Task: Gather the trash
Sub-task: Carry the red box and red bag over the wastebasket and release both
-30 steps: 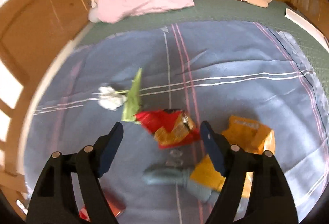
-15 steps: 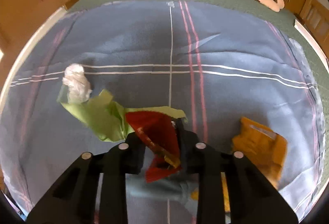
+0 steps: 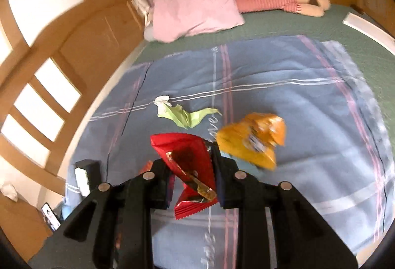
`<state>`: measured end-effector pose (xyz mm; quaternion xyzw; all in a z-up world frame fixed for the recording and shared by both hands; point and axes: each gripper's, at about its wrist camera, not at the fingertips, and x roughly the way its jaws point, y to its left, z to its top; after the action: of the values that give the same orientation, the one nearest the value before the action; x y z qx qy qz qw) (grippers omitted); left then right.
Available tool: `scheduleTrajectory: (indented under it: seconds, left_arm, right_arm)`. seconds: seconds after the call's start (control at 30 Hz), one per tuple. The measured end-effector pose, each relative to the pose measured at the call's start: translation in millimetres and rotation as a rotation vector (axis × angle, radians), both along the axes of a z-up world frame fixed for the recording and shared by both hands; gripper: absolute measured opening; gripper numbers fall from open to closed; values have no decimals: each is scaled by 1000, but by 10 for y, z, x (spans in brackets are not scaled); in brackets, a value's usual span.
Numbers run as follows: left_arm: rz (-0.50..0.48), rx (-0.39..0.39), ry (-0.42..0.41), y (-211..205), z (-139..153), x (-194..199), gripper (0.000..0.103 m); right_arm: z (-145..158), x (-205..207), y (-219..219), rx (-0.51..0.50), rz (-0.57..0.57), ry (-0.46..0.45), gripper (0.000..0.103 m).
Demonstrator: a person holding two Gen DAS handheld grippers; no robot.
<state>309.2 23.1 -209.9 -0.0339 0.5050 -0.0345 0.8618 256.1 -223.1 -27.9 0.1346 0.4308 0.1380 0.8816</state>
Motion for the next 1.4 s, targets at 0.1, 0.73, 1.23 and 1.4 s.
scheduleTrajectory:
  seconds: [0.1,0.73,1.23,1.4]
  left_arm:
    - [-13,14,-16,-28,34,-91,64]
    - [-214,-55,-378,-762,1486,-2156,63]
    - [-317,-164,-324,-997,1692,-2954,63]
    - [-343,-157,-309,-1094,1665,-3005,63]
  right_arm:
    - [49,-418,-129,-62,-66,-21,28]
    - [257,-2156,-409,-202,-119,-111,28]
    - [644,-2805,-615,-105,-37,-139,28]
    - [630,-2843,-661,-88,-40,-120,29]
